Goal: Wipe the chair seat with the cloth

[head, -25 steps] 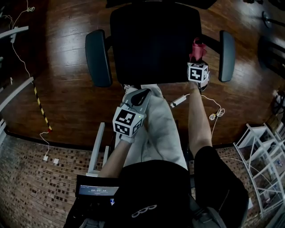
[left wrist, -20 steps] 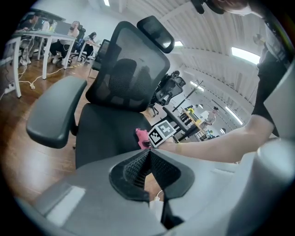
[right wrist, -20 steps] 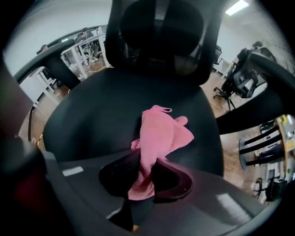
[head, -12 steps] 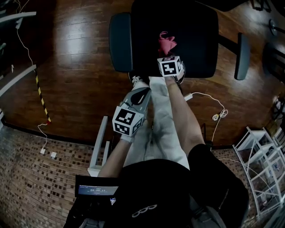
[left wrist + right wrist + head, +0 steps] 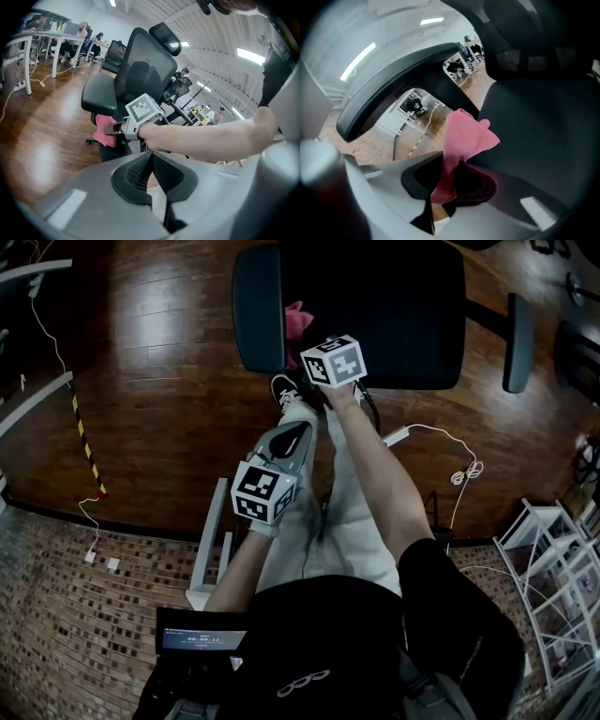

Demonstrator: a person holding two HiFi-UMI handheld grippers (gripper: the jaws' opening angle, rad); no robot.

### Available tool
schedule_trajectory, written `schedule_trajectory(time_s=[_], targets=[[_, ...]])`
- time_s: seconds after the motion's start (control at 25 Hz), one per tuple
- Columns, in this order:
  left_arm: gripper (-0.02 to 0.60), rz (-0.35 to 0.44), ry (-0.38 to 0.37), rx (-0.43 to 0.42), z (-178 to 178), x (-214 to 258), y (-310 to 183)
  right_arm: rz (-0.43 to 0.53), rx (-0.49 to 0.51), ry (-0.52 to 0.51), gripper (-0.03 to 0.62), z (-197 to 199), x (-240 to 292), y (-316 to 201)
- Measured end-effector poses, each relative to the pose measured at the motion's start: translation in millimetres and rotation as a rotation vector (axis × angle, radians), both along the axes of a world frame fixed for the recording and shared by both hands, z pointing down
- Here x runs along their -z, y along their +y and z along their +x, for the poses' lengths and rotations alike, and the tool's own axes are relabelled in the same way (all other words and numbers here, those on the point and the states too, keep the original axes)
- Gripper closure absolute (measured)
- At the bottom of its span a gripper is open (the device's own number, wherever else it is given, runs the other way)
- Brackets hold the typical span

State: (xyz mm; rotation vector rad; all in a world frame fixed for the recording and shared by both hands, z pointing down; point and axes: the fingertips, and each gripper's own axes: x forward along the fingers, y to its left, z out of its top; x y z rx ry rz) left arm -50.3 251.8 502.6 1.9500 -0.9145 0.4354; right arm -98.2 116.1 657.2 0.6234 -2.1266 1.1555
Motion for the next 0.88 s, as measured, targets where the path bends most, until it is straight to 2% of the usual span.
schedule_trajectory(time_s=[0.08,0.32,0.56,0.88], targets=[[0.589,-0.004,-0.009,-0.008,3,-2,2,-0.02,0.008,-0.047,0.525,-6,-1,6],[0.589,-0.015,-0.026,-0.005,6,-7,-7,-0.044,-0.082,0.048,0.525,39,-31,-1],[0.589,-0.009,-0.016,-0.044,67,0,-3,-0.012,-0.173,0.2,0.525,147,-48,-5],[0.589,0.002,-0.01,-0.116,139,6,3,0.017,-0.275,0.305,0.525,280,-48,0]])
